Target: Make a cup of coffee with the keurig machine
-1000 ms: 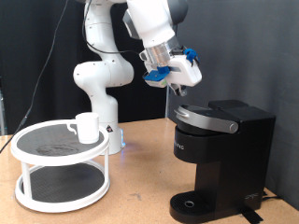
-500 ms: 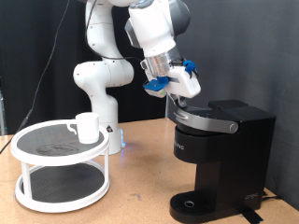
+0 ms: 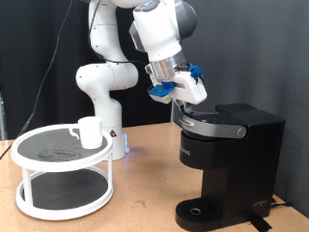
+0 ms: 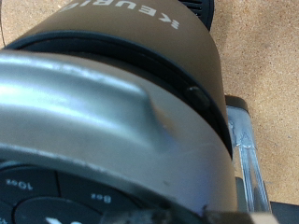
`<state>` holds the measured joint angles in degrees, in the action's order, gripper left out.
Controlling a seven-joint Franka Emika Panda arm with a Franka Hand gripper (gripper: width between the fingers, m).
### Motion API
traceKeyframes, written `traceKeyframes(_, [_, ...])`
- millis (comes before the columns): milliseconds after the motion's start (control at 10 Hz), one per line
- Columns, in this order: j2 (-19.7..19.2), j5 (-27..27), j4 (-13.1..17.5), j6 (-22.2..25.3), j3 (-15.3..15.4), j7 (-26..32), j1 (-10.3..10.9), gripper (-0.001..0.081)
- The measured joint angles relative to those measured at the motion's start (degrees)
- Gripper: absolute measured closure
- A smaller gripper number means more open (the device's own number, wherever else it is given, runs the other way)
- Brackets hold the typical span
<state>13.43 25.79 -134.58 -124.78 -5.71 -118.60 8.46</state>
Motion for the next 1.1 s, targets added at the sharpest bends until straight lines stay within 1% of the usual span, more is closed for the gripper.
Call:
traceKeyframes(300, [-1.17, -1.98, -1.15, -3.05, 0.38, -1.89, 0.0, 0.0806])
traceKeyframes(700, [-1.14, -1.7, -1.15, -3.02, 0.35, -1.91, 0.0, 0.0806])
traceKeyframes(900, [-1.14, 0.84, -1.03, -2.36, 0.19, -0.1, 0.01, 0.0806])
traceKeyframes(1100, [-1.09, 4.48, -0.27, -0.23, 0.0, 2.31, 0.01, 0.0806])
